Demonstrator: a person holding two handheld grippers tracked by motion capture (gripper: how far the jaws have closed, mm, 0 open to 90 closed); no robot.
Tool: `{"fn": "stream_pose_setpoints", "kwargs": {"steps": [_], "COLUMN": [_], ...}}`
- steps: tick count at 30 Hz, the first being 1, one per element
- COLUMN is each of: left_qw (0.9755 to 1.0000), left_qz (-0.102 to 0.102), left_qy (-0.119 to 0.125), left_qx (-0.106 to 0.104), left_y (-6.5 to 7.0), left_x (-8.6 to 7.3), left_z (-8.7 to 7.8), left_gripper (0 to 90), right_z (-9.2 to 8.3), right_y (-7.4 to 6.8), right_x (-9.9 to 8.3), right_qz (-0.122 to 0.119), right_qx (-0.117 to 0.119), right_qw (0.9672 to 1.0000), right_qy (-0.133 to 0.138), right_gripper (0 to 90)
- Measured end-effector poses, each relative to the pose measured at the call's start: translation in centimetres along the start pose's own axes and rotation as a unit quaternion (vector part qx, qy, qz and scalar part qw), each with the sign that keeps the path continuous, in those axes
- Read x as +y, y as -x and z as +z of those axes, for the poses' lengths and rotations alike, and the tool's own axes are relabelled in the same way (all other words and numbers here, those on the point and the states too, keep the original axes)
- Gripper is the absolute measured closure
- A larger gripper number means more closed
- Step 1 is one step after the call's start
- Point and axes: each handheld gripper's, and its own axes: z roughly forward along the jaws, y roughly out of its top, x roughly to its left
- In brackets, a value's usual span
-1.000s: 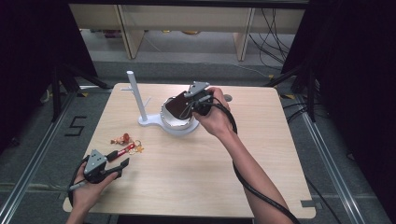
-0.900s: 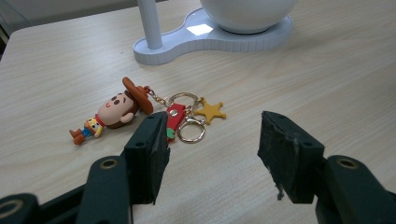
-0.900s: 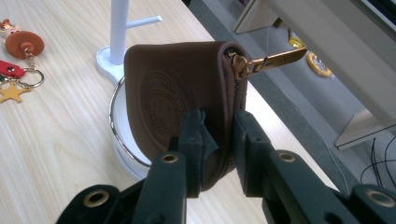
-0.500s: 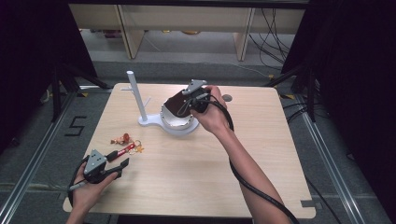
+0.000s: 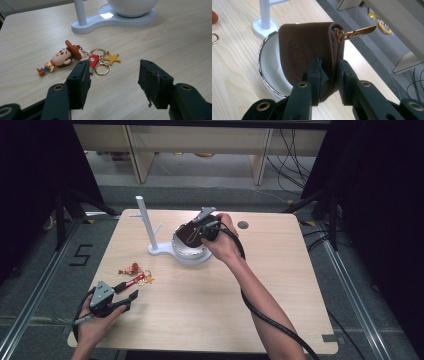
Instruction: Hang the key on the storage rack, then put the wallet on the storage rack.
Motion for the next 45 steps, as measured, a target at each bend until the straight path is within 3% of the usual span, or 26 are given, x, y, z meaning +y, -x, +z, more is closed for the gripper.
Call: {"fn": "stream_pose_setpoints", "kwargs": {"steps": [12, 17, 20, 22, 25, 26, 28, 29, 34, 35, 36, 37, 38, 40, 41, 42, 43, 44, 45], "left_qw": [1.0000, 1.0000, 1.0000, 1.0000, 0.9999, 0.9998, 0.9998, 0.9998, 0.9994, 0.9995, 0.9994, 0.9994, 0.9993, 0.9992, 0.9992, 0.9994, 0.9993, 0.9992, 0.9991], "left_qz": [0.000, -0.001, -0.002, -0.003, -0.007, -0.008, -0.009, -0.010, -0.014, -0.011, -0.008, -0.005, -0.006, -0.004, -0.004, 0.000, -0.002, -0.007, -0.010], "left_qy": [-0.002, -0.001, 0.001, 0.003, 0.014, 0.018, 0.018, 0.019, 0.031, 0.029, 0.032, 0.033, 0.036, 0.039, 0.039, 0.035, 0.036, 0.040, 0.041], "left_qx": [0.000, 0.002, 0.002, 0.001, -0.002, -0.002, 0.000, 0.002, -0.001, -0.001, -0.001, 0.002, 0.001, -0.001, 0.001, 0.007, 0.007, 0.004, 0.005], "left_y": [0.0, 0.1, 0.1, 0.0, 0.0, 0.0, -0.1, -0.1, 0.0, 0.0, 0.0, 0.1, 0.2, 0.2, 0.2, 0.2, 0.2, 0.1, 0.1], "left_x": [0.0, 0.0, -0.1, 0.0, 0.1, 0.1, 0.2, 0.3, 0.3, 0.3, 0.3, 0.4, 0.4, 0.4, 0.4, 0.4, 0.4, 0.4, 0.4], "left_z": [0.0, 0.0, 0.1, 0.1, 0.2, 0.2, 0.2, 0.2, 0.4, 0.4, 0.5, 0.4, 0.4, 0.2, 0.1, -0.1, -0.2, -0.2, -0.3], "left_gripper": [42.0, 42.1, 42.1, 42.0, 40.6, 39.8, 38.5, 37.1, 34.5, 34.5, 35.0, 36.2, 37.3, 39.8, 41.3, 42.6, 43.8, 44.3, 45.2], "right_z": [2.3, 2.6, 1.8, 0.6, -1.4, -2.2, -3.1, -3.7, -6.0, -6.2, -6.6, -7.0, -7.2, -7.6, -8.0, -8.1, -8.1, -8.2, -8.1], "right_y": [-0.5, -0.3, 0.0, 0.3, 0.9, 0.9, 1.1, 1.2, 0.6, 0.6, 0.4, 0.0, -0.1, -0.1, -0.4, -0.1, -0.2, -0.6, -0.5], "right_x": [-0.2, -0.4, -0.8, -1.4, -3.5, -4.8, -7.0, -8.6, -15.0, -15.8, -16.8, -17.6, -18.5, -19.3, -19.6, -20.0, -20.3, -20.2, -20.4], "right_qz": [-0.005, 0.019, 0.061, 0.090, 0.141, 0.167, 0.198, 0.212, 0.282, 0.279, 0.284, 0.301, 0.299, 0.294, 0.320, 0.306, 0.308, 0.330, 0.316], "right_qx": [0.011, 0.015, 0.022, 0.026, 0.034, 0.042, 0.061, 0.058, 0.060, 0.052, 0.050, 0.053, 0.053, 0.052, 0.051, 0.050, 0.045, 0.045, 0.041], "right_qw": [0.9998, 0.9997, 0.9973, 0.9936, 0.9833, 0.9765, 0.9658, 0.9610, 0.9426, 0.9440, 0.9426, 0.9371, 0.9374, 0.9408, 0.9324, 0.9368, 0.9362, 0.9305, 0.9355], "right_qy": [-0.012, -0.001, 0.035, 0.063, 0.110, 0.130, 0.156, 0.168, 0.169, 0.168, 0.168, 0.169, 0.171, 0.161, 0.160, 0.161, 0.164, 0.153, 0.153], "right_gripper": [72.4, 60.5, 54.7, 49.1, 44.3, 44.4, 45.0, 46.4, 59.1, 61.7, 62.9, 64.4, 64.8, 64.6, 64.7, 64.4, 63.8, 63.8, 63.9]}}
